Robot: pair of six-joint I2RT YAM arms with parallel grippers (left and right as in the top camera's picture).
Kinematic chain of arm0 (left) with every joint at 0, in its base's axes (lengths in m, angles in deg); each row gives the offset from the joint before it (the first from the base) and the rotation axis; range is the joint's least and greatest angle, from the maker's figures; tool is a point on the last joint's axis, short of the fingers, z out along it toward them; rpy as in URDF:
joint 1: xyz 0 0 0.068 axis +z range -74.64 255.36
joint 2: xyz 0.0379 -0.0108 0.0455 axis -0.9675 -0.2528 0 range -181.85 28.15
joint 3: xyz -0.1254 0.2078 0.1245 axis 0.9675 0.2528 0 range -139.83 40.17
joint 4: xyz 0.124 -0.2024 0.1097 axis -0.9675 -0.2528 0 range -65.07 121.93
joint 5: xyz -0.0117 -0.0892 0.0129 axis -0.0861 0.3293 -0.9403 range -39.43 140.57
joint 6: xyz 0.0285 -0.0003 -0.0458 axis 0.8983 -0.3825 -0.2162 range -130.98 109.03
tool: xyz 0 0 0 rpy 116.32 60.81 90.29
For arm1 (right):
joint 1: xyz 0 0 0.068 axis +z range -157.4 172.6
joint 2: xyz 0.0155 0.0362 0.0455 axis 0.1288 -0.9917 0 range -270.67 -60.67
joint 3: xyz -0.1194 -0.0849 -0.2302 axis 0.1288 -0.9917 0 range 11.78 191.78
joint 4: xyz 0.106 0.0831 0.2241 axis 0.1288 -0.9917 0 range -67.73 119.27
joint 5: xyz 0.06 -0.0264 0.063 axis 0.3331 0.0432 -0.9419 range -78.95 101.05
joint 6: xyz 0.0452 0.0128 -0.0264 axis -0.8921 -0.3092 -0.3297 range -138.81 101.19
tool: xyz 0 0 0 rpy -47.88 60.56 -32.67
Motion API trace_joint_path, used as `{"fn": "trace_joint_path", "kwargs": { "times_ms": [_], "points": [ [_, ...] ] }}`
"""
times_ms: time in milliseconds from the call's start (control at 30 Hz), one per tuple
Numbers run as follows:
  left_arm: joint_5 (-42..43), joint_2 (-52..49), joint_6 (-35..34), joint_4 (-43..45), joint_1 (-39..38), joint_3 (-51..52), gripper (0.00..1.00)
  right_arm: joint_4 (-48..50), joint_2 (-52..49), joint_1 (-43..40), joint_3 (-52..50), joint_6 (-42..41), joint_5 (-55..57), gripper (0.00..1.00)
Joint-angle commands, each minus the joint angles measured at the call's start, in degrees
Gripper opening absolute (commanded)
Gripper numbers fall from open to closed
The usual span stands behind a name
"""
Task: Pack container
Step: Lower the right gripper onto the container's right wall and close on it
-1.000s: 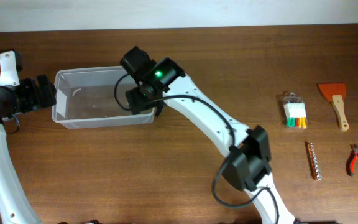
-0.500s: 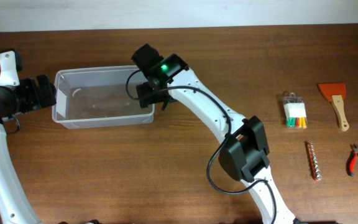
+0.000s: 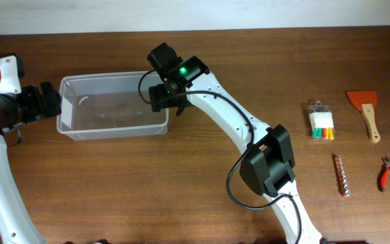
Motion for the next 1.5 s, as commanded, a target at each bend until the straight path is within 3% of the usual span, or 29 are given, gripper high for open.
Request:
{"fn": "trace_joint_path", "kwargs": {
  "times_ms": [0,1200,1467],
  "points": [
    [0.81,-0.22,-0.52,-0.59,0.2,-1.2,0.99,0.2,-1.14,-0.09,0.35,-0.68,-0.33,0.99],
    [0.63,-0.22,-0.5,-1.79,0.2,-1.2,0.99,1.42,-4.81,-0.11,0.33,0.66,2.97,1.0],
    [0.63,-0.22,-0.5,-2.08,0.2,-1.2,0.99,1.38,-4.81,-0.11,0.33,0.66,2.95,0.77]
  ]
}}
